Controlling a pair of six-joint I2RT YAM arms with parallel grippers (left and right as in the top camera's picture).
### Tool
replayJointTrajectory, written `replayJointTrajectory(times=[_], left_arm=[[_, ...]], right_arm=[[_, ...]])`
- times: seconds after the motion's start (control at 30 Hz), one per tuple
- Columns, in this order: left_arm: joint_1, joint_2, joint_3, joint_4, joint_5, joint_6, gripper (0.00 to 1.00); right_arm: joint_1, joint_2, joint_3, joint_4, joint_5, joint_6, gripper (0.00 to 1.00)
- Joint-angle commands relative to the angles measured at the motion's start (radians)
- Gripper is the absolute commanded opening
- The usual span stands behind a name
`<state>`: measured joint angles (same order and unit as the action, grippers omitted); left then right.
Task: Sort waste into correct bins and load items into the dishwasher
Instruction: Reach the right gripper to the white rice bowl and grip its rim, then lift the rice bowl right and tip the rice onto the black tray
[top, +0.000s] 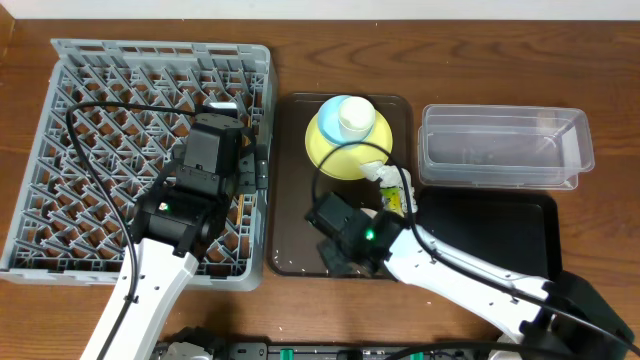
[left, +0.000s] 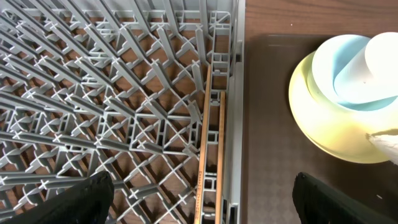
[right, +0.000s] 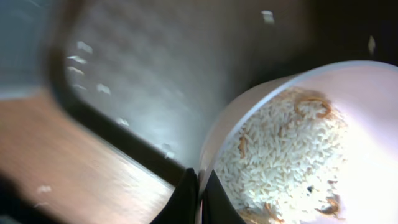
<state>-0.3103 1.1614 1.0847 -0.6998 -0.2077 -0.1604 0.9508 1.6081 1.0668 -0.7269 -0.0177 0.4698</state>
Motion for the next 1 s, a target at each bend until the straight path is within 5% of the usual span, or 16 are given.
replayJointTrajectory(times=[0.0, 0.23, 0.63, 0.97], left_arm=[[0.002, 0.002, 0.006, -0.001, 0.005, -0.009, 0.93], [0.002, 0.002, 0.006, 0.0, 0.005, -0.009, 0.93], [0.002, 0.002, 0.006, 0.0, 0.005, -0.009, 0.92], [0.002, 0.002, 0.006, 0.0, 0.005, -0.009, 0.92]], right_arm=[[-0.022, -0.04, 0.113, -0.052, -0.017, -0.014, 0.01], [-0.15, -0.156, 0.169, -0.133, -0.143, -0.015, 0.01], [-0.675, -0.332, 0.161, -0.33, -0.64, -0.289, 0.01], [-1.04, -0.38, 0.153, -0.542, -0.669, -0.511, 0.01]])
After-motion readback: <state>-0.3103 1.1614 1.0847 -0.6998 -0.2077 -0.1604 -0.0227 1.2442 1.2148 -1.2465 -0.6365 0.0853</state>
